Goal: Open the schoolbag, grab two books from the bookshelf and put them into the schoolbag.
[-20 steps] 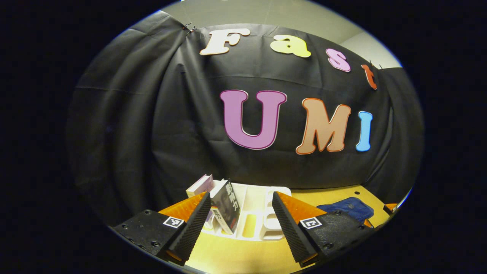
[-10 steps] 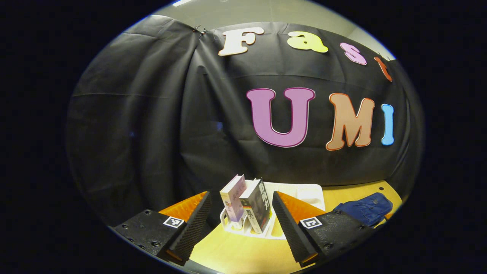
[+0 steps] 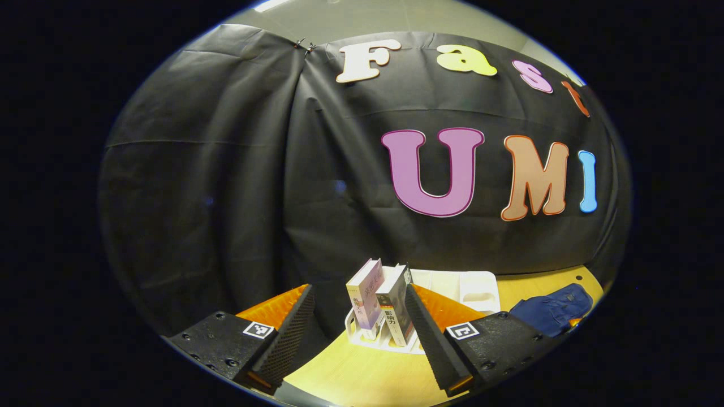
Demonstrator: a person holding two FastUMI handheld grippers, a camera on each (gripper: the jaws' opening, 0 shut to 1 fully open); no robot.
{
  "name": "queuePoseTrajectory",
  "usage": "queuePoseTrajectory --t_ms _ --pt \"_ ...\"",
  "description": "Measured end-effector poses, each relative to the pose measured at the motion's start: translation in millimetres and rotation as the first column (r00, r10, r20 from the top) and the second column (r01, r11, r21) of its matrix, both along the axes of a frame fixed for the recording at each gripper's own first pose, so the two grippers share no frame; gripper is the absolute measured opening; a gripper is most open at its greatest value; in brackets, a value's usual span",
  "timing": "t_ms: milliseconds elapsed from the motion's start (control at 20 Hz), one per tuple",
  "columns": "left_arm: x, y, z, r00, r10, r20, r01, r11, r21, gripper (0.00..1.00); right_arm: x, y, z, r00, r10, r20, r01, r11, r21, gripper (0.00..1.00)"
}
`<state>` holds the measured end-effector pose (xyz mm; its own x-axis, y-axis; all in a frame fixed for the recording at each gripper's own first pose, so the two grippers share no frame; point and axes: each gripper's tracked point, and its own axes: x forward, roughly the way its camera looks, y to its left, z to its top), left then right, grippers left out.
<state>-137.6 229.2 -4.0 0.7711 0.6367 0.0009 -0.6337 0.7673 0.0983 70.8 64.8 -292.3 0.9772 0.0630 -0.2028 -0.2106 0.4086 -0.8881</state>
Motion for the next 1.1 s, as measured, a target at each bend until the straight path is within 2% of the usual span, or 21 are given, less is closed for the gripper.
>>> queuePoseTrajectory --t_ms 100,150,200,250,350,400,450,650,750,800,950,1000,1100 --pt "-0.4 1.0 -4.6 1.000 0.000 0.000 0.000 1.000 -0.017 0.94 18.4 2.0 1.7 1.000 -0.004 0.003 0.004 1.000 0.003 0.96" --pt "-1.3 1.9 -9.5 1.000 0.000 -0.007 0.000 1.000 -0.026 0.92 24.6 2.2 4.6 1.000 -0.007 0.010 0.007 1.000 0.003 0.95" --pt "-0.5 2.4 -12.9 1.000 -0.002 -0.015 0.001 0.999 -0.032 0.92 29.1 2.2 8.2 1.000 -0.005 0.020 0.005 1.000 0.005 1.00" --pt "-0.3 3.2 -16.4 1.000 -0.004 -0.023 0.003 0.999 -0.038 0.92 33.9 3.3 10.2 1.000 -0.004 0.028 0.004 1.000 0.004 0.95" --pt "2.6 4.5 -19.7 0.999 -0.006 -0.032 0.005 0.999 -0.045 0.93 44.5 5.9 11.2 0.999 -0.007 0.031 0.007 1.000 0.004 0.95" --pt "4.9 4.5 -20.2 1.000 -0.010 -0.029 0.009 0.999 -0.051 0.92 50.0 6.5 8.5 1.000 -0.009 0.028 0.009 1.000 0.005 0.91" --pt "6.5 4.9 -21.2 1.000 -0.016 -0.027 0.014 0.998 -0.060 0.92 54.5 7.8 6.3 1.000 -0.015 0.024 0.015 1.000 0.001 0.95" --pt "16.0 8.3 -25.5 0.999 -0.039 -0.035 0.036 0.996 -0.080 0.94 72.8 13.7 -4.3 1.000 -0.023 0.011 0.023 0.999 -0.028 0.96" --pt "22.6 11.4 -25.2 0.998 -0.051 -0.045 0.047 0.996 -0.080 0.92 80.4 13.3 -8.4 0.999 -0.032 0.003 0.032 0.999 -0.044 0.70" --pt "27.0 13.4 -23.9 0.997 -0.060 -0.046 0.056 0.995 -0.082 0.94 82.3 15.9 -9.6 1.000 -0.027 -0.002 0.027 0.998 -0.049 0.57" --pt "40.7 18.5 -23.1 0.994 -0.097 -0.054 0.091 0.991 -0.100 0.94 87.5 17.3 1.5 0.999 -0.029 0.033 0.032 0.997 -0.073 0.17" --pt "46.1 21.2 -22.8 0.992 -0.109 -0.062 0.102 0.989 -0.104 0.94 80.4 18.0 -4.0 0.999 -0.036 0.026 0.038 0.997 -0.071 0.16" --pt "58.6 27.0 -23.1 0.988 -0.140 -0.069 0.131 0.983 -0.126 0.94 89.2 18.9 -8.1 0.999 -0.041 -0.018 0.040 0.998 -0.053 0.12"
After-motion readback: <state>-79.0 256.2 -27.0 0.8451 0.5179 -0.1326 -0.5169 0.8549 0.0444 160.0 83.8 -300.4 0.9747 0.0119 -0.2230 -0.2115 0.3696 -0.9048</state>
